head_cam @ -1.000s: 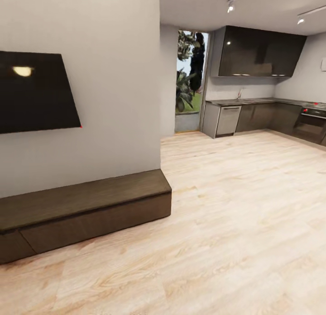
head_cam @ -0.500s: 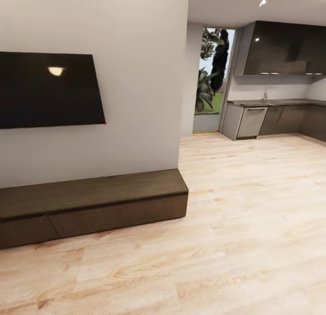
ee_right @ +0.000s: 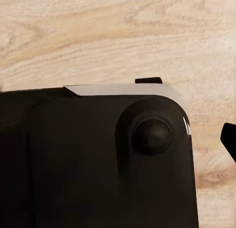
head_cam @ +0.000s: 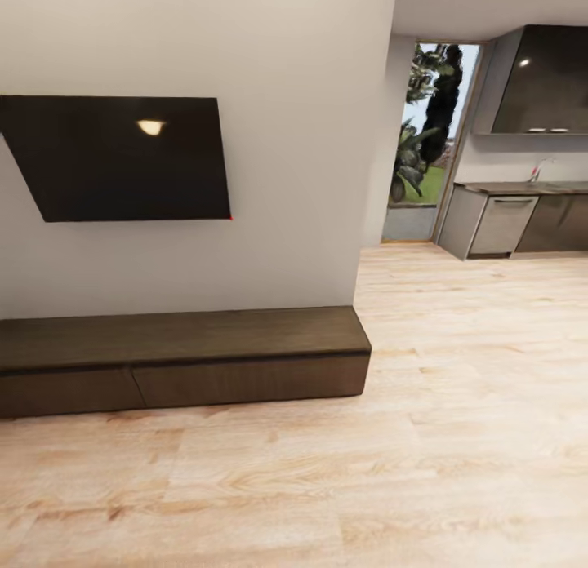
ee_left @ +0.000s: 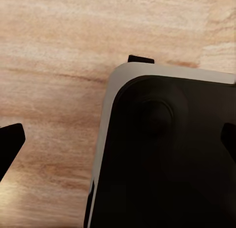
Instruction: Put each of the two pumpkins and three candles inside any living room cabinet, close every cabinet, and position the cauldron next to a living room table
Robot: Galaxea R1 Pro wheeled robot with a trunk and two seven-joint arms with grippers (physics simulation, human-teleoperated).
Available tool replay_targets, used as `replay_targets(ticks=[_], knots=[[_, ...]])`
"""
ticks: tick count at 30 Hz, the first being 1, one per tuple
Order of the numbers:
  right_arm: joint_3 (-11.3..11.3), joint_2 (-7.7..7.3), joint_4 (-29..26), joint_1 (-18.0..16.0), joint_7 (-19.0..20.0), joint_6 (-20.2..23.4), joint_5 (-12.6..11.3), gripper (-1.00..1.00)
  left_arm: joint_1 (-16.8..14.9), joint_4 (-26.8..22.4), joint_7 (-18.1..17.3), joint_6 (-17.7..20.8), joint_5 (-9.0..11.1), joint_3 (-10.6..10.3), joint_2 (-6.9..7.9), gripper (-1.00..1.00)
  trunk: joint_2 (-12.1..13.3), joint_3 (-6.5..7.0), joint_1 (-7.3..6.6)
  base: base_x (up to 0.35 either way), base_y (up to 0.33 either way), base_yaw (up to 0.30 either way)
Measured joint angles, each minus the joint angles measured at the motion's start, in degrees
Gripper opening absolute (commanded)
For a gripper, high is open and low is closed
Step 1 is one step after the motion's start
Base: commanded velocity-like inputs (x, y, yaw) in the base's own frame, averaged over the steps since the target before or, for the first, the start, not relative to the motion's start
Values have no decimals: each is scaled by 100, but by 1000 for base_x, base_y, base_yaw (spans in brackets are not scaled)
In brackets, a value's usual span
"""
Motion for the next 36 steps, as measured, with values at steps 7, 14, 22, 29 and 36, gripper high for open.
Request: replay_targets(ticks=[7, 14, 22, 29, 36], knots=[[0, 0, 0, 0, 0, 0, 4, 100, 1, -1, 0, -1, 1, -6, 1, 100, 0, -15, 0, 0, 0, 275], [0, 0, 0, 0, 0, 0, 8, 100, -2, -1, 0, 0, -3, -6, 1, 100, 0, -30, 0, 0, 0, 275], [0, 0, 0, 0, 0, 0, 9, 100, -1, -1, 0, -1, 0, -7, -1, 100, 0, -47, 0, 0, 0, 275], [0, -5, -1, 1, 0, -7, 12, 100, -3, -2, 0, 0, -2, -11, -1, 100, 0, -60, 0, 0, 0, 200], [8, -9, -4, 2, 26, -13, 18, 100, -4, 2, -19, -2, -12, -3, -6, 100, 0, -40, 0, 0, 0, -124]])
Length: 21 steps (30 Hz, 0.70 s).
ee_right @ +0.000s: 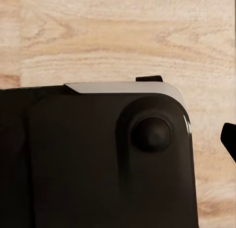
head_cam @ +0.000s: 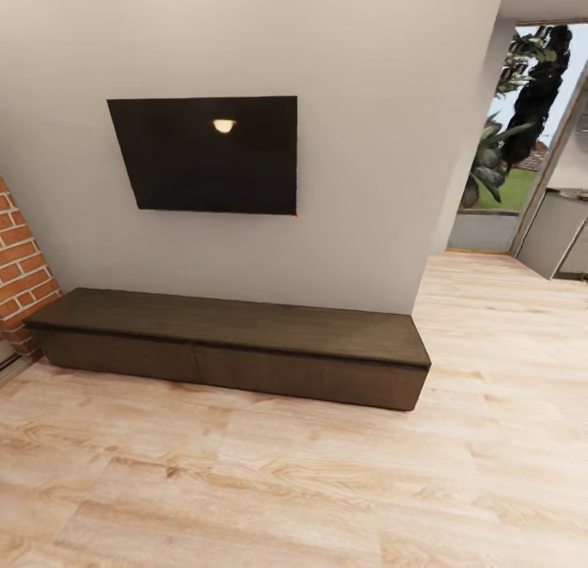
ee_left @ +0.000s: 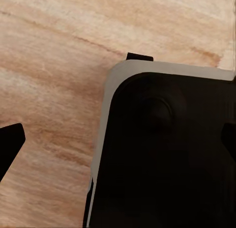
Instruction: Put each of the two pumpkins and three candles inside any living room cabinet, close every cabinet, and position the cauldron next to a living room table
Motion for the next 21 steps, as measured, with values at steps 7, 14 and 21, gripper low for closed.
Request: replay_targets(ticks=[7, 14, 21], knots=[[1, 0, 2, -1, 5, -4, 0, 100, 2, -5, -46, -9, 10, 25, -119, 100, 0, 10, 0, 0, 0, -37], [10, 0, 2, -1, 5, -79, 10, 100, -5, -55, -50, -9, 4, 26, -144, 100, 0, 11, 0, 0, 0, -14], [12, -6, 2, -1, -16, -323, 6, 100, -12, -232, -56, -9, -35, 10, -257, 100, 0, 11, -3, 158, 0, -1]])
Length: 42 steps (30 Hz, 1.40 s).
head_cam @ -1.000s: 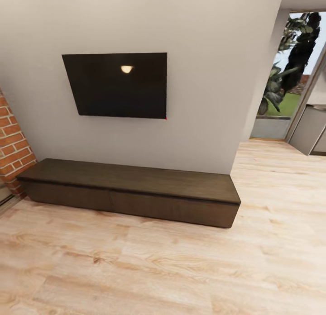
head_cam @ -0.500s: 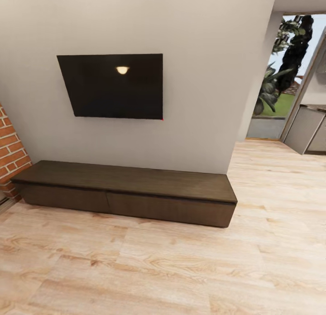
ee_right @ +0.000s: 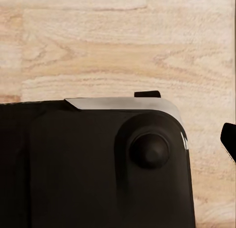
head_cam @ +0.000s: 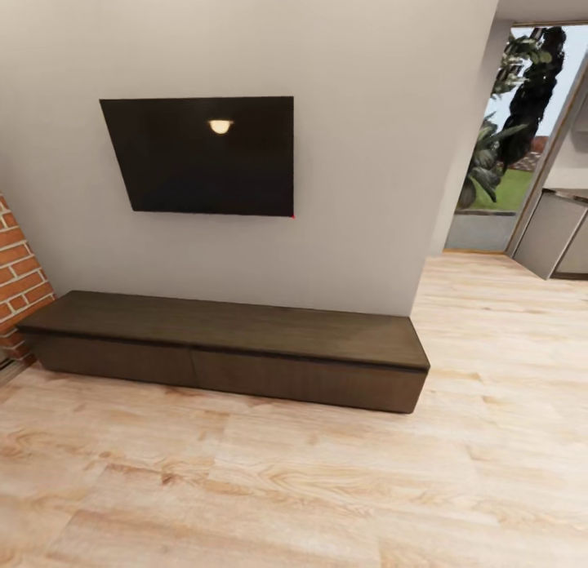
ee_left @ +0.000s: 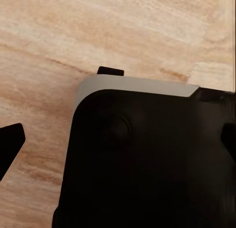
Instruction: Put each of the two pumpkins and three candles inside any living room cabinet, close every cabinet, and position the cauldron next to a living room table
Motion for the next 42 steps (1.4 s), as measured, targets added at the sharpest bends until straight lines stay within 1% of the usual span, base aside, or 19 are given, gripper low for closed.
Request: replay_targets(ticks=[3, 10, 13, 16, 19, 20, 22, 23, 26, 28, 29, 32, 34, 35, 36, 37, 38, 40, 42], knots=[[-11, -1, 0, 0, -2, -7, -40, 100, 0, -93, 4, 0, -26, -17, -64, 100, 0, 0, 1, 148, 0, 0], [-19, -1, 0, 0, -5, -6, -72, 100, -1, -529, 4, -9, -35, -42, -71, 100, 0, 0, 3, 14, 0, 0], [-20, 7, 1, 0, -17, 28, -57, 100, -2, -1028, 34, -2, -29, -54, -71, 100, 0, 0, 3, 1, 0, 0], [-24, 7, -156, -1, -123, 12, -63, 100, -2, -1830, 47, 69, -22, -53, -71, 100, 0, 0, 3, 0, 0, 0], [-42, -2, -840, -2, -273, 45, -92, 100, -2, -2580, 49, 325, 0, -53, -77, 100, 0, 1, 3, 0, 0, 0], [-44, -9, -1195, -4, -304, 83, -95, 100, -6, -2896, 45, 589, 10, -54, -78, 100, 0, 1, 3, 0, 0, 0], [-43, -10, -1951, 0, -339, 300, -100, 100, -5, -3678, 21, 1473, 20, -50, -79, 100, 0, 1, 3, 0, 0, 0], [-42, -7, -2144, 1, -345, 409, -104, 100, -4, -3910, 13, 1742, 16, -47, -80, 100, 0, 1, 3, 0, 0, 0], [-30, 10, -3072, -1, -363, 1398, -97, 100, -3, -5274, -160, 3470, 136, -50, -109, 100, 1, 1, 2, 0, 0, 0], [-23, 45, -3566, -2, -359, 2042, -94, 100, -6, -6161, -563, 4474, 514, -63, -152, 100, 1, 1, 2, 0, 0, 0], [-22, 68, -3694, -1, -357, 2176, -95, 100, -7, -6394, -692, 4723, 646, -66, -160, 100, 1, 1, 3, 0, 0, 0], [-18, 308, -4248, -14, -357, 2728, -133, 100, -108, -7532, -1382, 6153, 1566, -104, -197, 100, 1, 1, 2, 0, 0, 0], [-18, 528, -4391, -130, -344, 2976, -349, 100, -373, -7922, -1682, 6814, 2102, -251, -244, 100, 1, 1, 3, 0, 0, 0], [-18, 594, -4405, -246, -337, 3078, -518, 100, -529, -8012, -1770, 6975, 2333, -379, -287, 100, 1, 2, 3, 0, 0, 0], [-17, 618, -4401, -324, -332, 3130, -614, 100, -615, -8043, -1803, 7032, 2433, -457, -311, 100, 1, 1, 3, 0, 0, 0], [-13, 662, -4317, -573, -313, 3267, -913, 100, -846, -8083, -1861, 7144, 2837, -691, -372, 100, 1, 2, 3, 0, 0, 0], [-12, 677, -4191, -743, -291, 3327, -1072, 100, -1014, -8094, -1882, 7185, 3071, -844, -396, 100, 1, 1, 3, 0, 0, 0], [-17, 687, -3907, -1008, -177, 3372, -1260, 100, -1268, -8023, -1904, 7227, 3497, -1074, -407, 100, 1, 1, 3, 0, 0, 0], [-42, 673, -3799, -1206, 88, 3404, -1357, 100, -1386, -7917, -1909, 7244, 3799, -1177, -379, 100, 1, 1, 3, 0, 0, 0]])
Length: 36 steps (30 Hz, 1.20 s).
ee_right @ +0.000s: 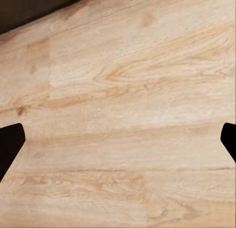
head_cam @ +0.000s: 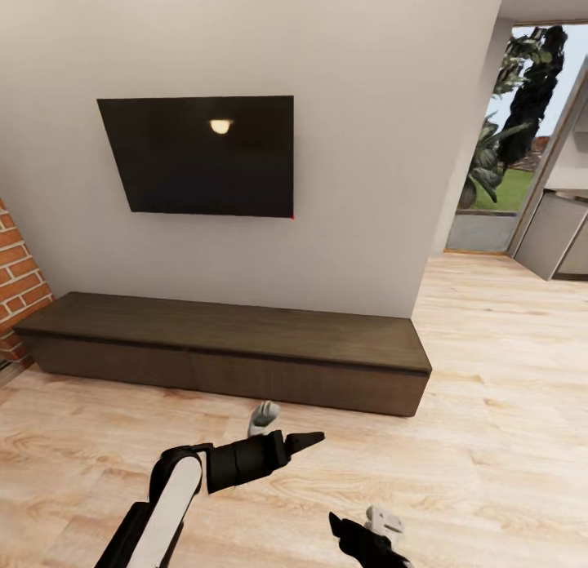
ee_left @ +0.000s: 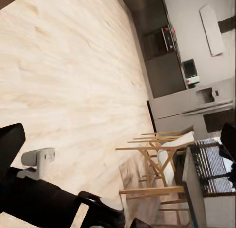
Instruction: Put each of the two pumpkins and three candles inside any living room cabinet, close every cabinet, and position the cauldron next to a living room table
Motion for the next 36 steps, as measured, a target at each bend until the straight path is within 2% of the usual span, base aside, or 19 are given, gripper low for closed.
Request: replay_targets(ticks=[3, 5, 6, 9, 15, 18, 23, 26, 31, 34, 36], knots=[[-66, -54, -117, -169, 329, 70, -251, 100, -57, 77, 4, 3, 158, -10, 59, 100, 0, 0, 0, 0, 0, 0], [-125, -116, -190, -245, 443, 223, -665, 100, -77, 100, 8, 3, 203, 42, 149, 100, 0, 0, 0, 0, 0, 0], [-134, -142, -203, -265, 462, 266, -778, 100, -79, 104, 8, 3, 213, 53, 169, 100, 0, 0, 0, 0, 0, 0], [-160, -336, -275, -352, 543, 413, -1323, 100, -87, 215, 4, 3, 246, 91, 222, 100, 0, 0, 0, 0, 0, 0], [-189, -447, -569, -463, 666, 498, -1709, 100, -90, 311, 1, 1, 286, 102, 186, 100, 0, 0, 0, 0, 0, 0], [-209, -529, -606, -476, 811, 606, -2022, 100, -90, 323, -1, 3, 416, 99, 186, 100, 0, 0, 0, 0, 0, 0], [-215, -592, -596, -478, 868, 689, -2174, 100, -90, 327, 0, 0, 530, 89, 195, 100, 0, 0, 0, 0, 0, 0], [-215, -598, -591, -477, 872, 695, -2187, 100, -91, 326, -1, 3, 568, 94, 216, 100, 0, 0, 0, 0, 0, 0], [-218, -605, -572, -476, 867, 696, -2187, 100, -90, 318, -4, 4, 752, 111, 266, 100, 0, 0, 0, 0, 0, 0], [-281, -622, -569, -479, 892, 693, -2274, 100, -90, 308, -11, 16, 950, 124, 413, 100, 0, 0, 0, 0, 0, 0], [-512, -688, -555, -482, 1034, 695, -2515, 100, -90, 303, -15, 18, 1214, 130, 585, 100, 0, -1, 0, 0, 0, 0]])
